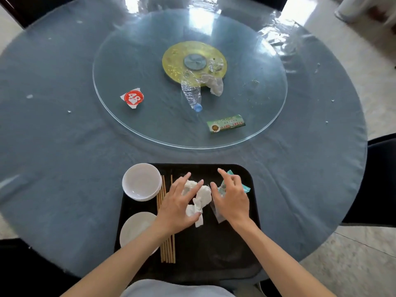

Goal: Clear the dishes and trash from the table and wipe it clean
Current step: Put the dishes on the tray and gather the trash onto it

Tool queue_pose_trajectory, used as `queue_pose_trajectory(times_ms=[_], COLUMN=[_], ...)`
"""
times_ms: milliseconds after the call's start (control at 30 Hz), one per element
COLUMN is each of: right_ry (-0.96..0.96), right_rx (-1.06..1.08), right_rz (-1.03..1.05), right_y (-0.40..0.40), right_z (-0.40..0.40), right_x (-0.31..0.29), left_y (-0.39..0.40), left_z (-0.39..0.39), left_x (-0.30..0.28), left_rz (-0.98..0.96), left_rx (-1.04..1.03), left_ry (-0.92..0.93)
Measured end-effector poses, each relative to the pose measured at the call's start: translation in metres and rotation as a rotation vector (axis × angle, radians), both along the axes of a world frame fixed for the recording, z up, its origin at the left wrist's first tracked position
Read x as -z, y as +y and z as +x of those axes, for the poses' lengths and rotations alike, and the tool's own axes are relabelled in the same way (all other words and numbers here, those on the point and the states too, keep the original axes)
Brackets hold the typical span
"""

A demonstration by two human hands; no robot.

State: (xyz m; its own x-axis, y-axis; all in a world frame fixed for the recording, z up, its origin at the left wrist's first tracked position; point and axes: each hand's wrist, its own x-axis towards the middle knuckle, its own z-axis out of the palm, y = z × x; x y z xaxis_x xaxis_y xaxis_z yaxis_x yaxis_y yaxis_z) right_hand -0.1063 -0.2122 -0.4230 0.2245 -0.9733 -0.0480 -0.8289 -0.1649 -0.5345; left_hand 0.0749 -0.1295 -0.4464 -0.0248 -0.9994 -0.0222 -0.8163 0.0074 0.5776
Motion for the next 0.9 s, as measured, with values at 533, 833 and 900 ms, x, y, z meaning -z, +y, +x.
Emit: queue_pose_trajectory(times_ms=[533, 833, 900], right_ry=[-0.003, 0.096, 0.107], right_rx=[-0.035, -0.173, -0.215], right_rz=[-0.138, -0.007, -0.013], right_y=[-0.294, -0.418, -0.434], right_z=[0.058, 0.095, 0.102], right_x=[-0.052, 0.022, 0.042], left_y=[-0.350, -0.518, -0.548], left_z=[0.120, 0.137, 0.137], left_x=[-0.096, -0.035, -0.015], left_rz=[-0.112, -0.049, -0.023], left_rx=[-0.054, -0.100, -0.059], left_ry=[-0.210, -0.112, -0.136])
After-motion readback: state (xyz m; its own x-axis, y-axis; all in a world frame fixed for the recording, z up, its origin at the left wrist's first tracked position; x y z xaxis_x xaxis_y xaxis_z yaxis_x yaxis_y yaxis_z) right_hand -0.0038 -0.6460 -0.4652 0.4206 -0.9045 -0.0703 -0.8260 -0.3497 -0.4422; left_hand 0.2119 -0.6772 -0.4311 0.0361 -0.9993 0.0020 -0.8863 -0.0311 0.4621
